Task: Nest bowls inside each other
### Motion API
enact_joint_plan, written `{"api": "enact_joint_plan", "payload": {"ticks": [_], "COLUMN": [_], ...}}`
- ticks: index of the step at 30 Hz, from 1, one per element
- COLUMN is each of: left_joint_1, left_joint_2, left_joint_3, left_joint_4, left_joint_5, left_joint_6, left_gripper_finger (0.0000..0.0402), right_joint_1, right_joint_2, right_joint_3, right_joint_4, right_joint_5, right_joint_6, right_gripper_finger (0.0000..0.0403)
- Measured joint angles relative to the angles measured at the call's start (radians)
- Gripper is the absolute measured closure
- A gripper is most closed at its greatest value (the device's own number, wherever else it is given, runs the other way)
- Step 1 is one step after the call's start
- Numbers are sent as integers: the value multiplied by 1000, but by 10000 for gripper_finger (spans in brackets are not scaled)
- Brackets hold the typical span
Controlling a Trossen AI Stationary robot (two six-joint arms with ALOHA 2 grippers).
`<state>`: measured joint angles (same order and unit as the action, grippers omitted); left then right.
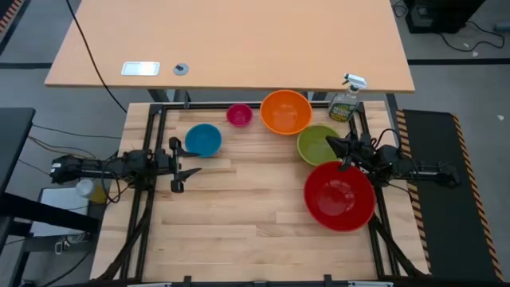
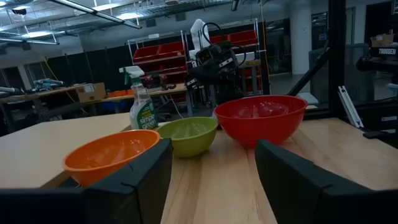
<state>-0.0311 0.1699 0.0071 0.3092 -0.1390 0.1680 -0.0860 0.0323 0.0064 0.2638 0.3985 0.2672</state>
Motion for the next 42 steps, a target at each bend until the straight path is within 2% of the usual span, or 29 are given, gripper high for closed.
{"api": "enact_joint_plan", "payload": {"ticks": [28,30,33,35,42], "left_joint_1": [0,-1,-1,-1,-1], "left_joint_2": [0,0,0,0,0], "left_joint_3": [0,0,0,0,0], "left_joint_4": [2,2,2,8,45], "left_joint_5": [0,3,10,11,-6], "left_joint_6": [-2,-89,-367,-487,-524], "left_gripper_finger": [168,168,168,168,168], "right_joint_1": [0,0,0,0,0], "right_joint_2": [0,0,0,0,0], "right_joint_3": [0,0,0,0,0], "right_joint_4": [0,0,0,0,1], "right_joint_5": [0,0,0,0,0], "right_joint_6": [0,0,0,0,0], "right_gripper_finger": [378,378,378,378,378]}}
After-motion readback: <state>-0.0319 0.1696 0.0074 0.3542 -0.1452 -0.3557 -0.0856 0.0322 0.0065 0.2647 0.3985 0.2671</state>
